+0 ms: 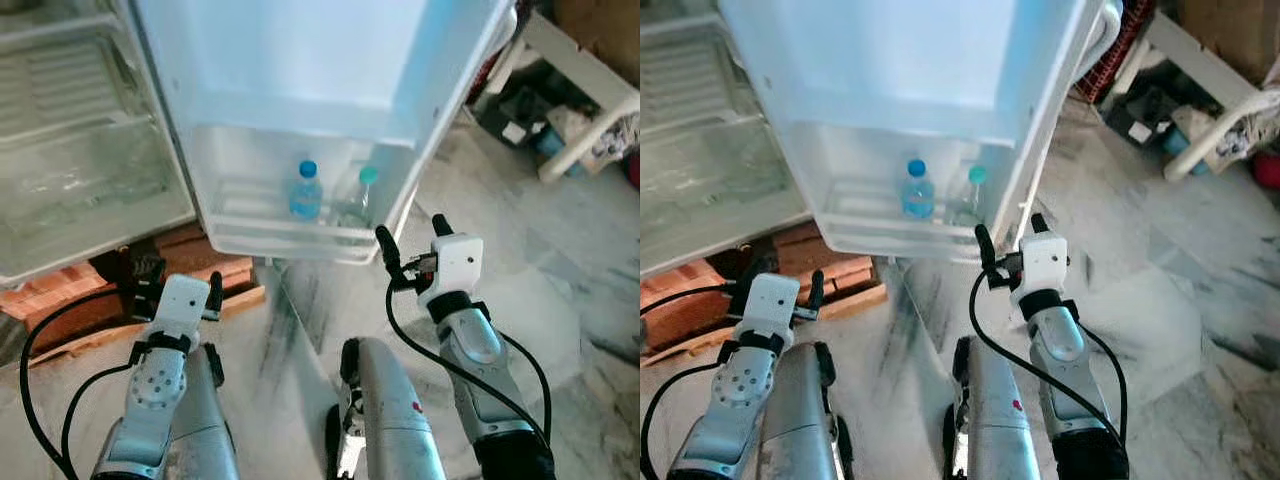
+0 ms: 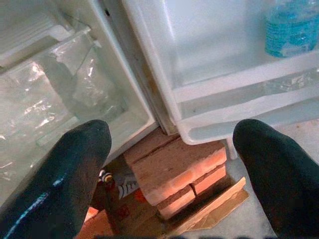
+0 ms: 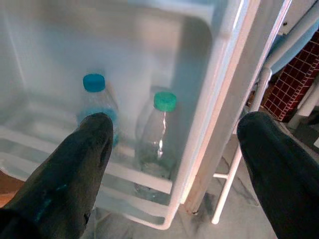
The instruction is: Restocking fridge
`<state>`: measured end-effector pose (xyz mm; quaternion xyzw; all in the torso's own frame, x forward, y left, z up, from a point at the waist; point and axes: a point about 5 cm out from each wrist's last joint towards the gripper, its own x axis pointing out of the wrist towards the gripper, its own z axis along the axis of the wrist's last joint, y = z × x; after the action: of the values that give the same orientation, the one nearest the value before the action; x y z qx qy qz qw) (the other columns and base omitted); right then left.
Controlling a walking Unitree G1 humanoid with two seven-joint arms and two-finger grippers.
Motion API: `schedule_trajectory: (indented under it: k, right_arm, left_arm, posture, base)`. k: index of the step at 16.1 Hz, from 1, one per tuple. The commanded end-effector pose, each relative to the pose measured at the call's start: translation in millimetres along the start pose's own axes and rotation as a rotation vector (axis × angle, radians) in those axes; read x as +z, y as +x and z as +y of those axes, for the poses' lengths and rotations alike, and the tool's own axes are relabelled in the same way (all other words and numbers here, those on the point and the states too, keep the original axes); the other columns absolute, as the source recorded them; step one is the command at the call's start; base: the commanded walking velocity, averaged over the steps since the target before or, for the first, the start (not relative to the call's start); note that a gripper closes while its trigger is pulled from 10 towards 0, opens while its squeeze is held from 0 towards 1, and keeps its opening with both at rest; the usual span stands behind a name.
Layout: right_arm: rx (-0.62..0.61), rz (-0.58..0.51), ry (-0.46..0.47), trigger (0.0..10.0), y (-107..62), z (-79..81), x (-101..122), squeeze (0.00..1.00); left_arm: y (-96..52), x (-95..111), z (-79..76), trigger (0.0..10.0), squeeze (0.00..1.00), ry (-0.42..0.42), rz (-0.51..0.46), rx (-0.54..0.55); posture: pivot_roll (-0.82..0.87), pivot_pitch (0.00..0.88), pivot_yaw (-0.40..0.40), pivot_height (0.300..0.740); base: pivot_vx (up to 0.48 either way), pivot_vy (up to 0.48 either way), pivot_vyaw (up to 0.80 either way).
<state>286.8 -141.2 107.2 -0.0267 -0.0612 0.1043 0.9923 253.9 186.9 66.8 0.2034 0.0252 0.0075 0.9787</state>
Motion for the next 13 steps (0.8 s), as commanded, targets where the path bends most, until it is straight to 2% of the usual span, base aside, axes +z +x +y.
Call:
schedule_trajectory:
  k: [1, 8, 10, 13]
  right_arm:
    - [0.029, 0.005, -0.018, 10.0, -4.2, 2.0, 2, 0.00]
    - [0.030, 0.009, 0.010, 10.0, -8.0, 11.1, -1, 0.00]
    - [0.027, 0.015, 0.010, 10.0, -9.6, 10.2, -2, 0.00]
    - [-0.033, 0.091, 0.084, 10.0, -20.9, 2.2, -15, 0.00]
  left_arm:
    - [0.6, -1, -0.8, 10.0, 0.00, 0.007, 0.001, -0.020]
    - [-0.8, -1, -7.8, 10.0, 0.00, 0.011, -0.002, -0.081]
    - [-2.1, -3, -9.2, 10.0, 0.00, 0.011, 0.007, -0.087]
    - [-5.0, -7, -8.4, 10.0, 0.00, 0.013, 0.024, -0.063]
  posture:
    - [0.12, 0.166, -0.087, 0.602]
    - [0.12, 0.156, -0.056, 0.677]
    - [0.12, 0.154, -0.057, 0.692]
    - [0.13, 0.133, -0.082, 0.722]
  base:
    - [0.000, 0.000, 0.00]
    - [0.000, 0.000, 0.00]
    - [0.000, 0.000, 0.00]
    - [0.000, 0.000, 0.00]
